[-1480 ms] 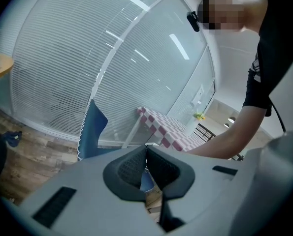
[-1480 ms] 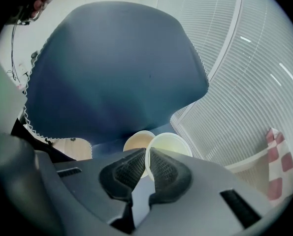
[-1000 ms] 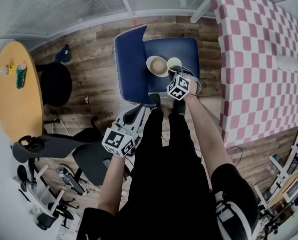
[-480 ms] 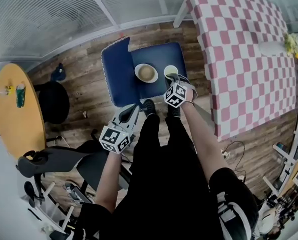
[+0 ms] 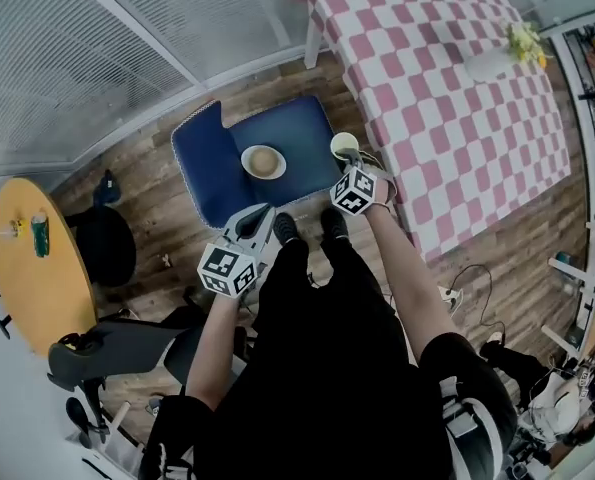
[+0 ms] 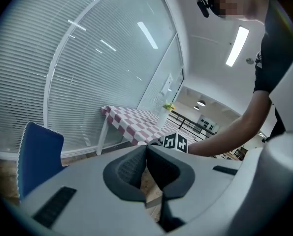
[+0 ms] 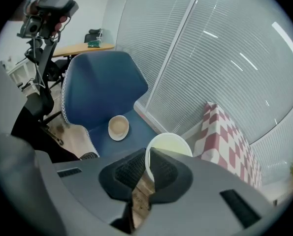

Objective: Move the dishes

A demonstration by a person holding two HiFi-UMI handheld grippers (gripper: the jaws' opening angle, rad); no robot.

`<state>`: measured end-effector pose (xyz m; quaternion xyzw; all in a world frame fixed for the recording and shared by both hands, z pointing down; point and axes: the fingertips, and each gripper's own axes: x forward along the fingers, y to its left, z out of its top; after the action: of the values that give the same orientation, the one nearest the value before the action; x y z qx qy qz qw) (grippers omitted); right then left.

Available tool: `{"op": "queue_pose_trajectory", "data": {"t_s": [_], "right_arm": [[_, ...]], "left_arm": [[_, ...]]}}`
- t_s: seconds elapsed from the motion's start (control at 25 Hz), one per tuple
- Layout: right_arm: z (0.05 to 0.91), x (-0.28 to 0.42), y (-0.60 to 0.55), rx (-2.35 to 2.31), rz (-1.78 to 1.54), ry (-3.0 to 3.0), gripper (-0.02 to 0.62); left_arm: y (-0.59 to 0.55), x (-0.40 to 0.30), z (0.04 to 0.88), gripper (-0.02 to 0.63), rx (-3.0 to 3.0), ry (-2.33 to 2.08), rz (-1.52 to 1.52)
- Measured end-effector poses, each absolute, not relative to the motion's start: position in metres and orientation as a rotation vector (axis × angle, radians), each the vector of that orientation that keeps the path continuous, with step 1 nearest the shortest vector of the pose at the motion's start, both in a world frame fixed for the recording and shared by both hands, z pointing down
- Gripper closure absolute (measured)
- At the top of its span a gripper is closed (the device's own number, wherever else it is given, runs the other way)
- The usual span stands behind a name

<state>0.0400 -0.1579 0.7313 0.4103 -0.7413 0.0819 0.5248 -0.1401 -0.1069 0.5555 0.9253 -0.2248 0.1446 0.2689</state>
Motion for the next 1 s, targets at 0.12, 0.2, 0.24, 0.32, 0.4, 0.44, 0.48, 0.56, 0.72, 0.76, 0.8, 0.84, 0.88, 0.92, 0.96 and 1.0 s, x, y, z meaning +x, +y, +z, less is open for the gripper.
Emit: {"op": "queue_pose_trajectory", "data": {"t_s": [0.12,0.2,0.24,0.32,0.4,0.44,0.48,0.56,0.72,0.76,0.8,0.84,0.88,0.92,0.96,1.0], "right_arm": [[0.714,0.073,-0.145,1.042,0.204,-1.738,0.554],[0.703,0.096,-0.135,1.080,0.208,-1.714,0.554],[0.698,0.108,-0.130,1.095,0.210,-1.704,0.554],[0.690,0.130,-0.119,1.118,0.216,-1.685,0.554],[0.682,0.152,-0.107,1.144,0.224,-1.665,0.554],[0.678,0.162,-0.100,1.156,0.229,-1.656,0.554],[0.675,0.173,-0.094,1.167,0.234,-1.648,0.554],[0.669,0.195,-0.079,1.183,0.243,-1.632,0.554],[0.658,0.241,-0.052,1.211,0.262,-1.594,0.554],[0.656,0.252,-0.045,1.217,0.267,-1.585,0.554],[0.655,0.262,-0.038,1.225,0.272,-1.576,0.554],[0.654,0.272,-0.031,1.232,0.276,-1.568,0.554],[0.653,0.282,-0.025,1.238,0.279,-1.560,0.554],[0.652,0.291,-0.019,1.241,0.281,-1.553,0.554],[0.651,0.299,-0.013,1.244,0.282,-1.547,0.554],[0.650,0.306,-0.008,1.247,0.284,-1.542,0.554]], "left_arm": [[-0.103,-0.125,0.547,0.584,2.517,-0.570,0.403],[-0.098,-0.115,0.540,0.584,2.536,-0.546,0.410],[-0.095,-0.109,0.537,0.584,2.545,-0.535,0.414],[-0.090,-0.097,0.530,0.584,2.563,-0.515,0.420],[-0.086,-0.085,0.523,0.584,2.579,-0.503,0.420],[-0.083,-0.080,0.520,0.584,2.585,-0.499,0.418],[-0.080,-0.074,0.516,0.584,2.590,-0.496,0.417],[-0.073,-0.062,0.511,0.584,2.599,-0.490,0.414],[-0.060,-0.037,0.502,0.584,2.608,-0.485,0.402],[-0.057,-0.033,0.500,0.584,2.610,-0.488,0.399],[-0.053,-0.028,0.499,0.584,2.613,-0.492,0.397],[-0.050,-0.024,0.497,0.584,2.617,-0.495,0.394],[-0.047,-0.020,0.496,0.584,2.621,-0.499,0.391],[-0.045,-0.017,0.495,0.584,2.624,-0.503,0.388],[-0.042,-0.015,0.493,0.584,2.626,-0.507,0.387],[-0.039,-0.013,0.493,0.584,2.628,-0.512,0.389]]}}
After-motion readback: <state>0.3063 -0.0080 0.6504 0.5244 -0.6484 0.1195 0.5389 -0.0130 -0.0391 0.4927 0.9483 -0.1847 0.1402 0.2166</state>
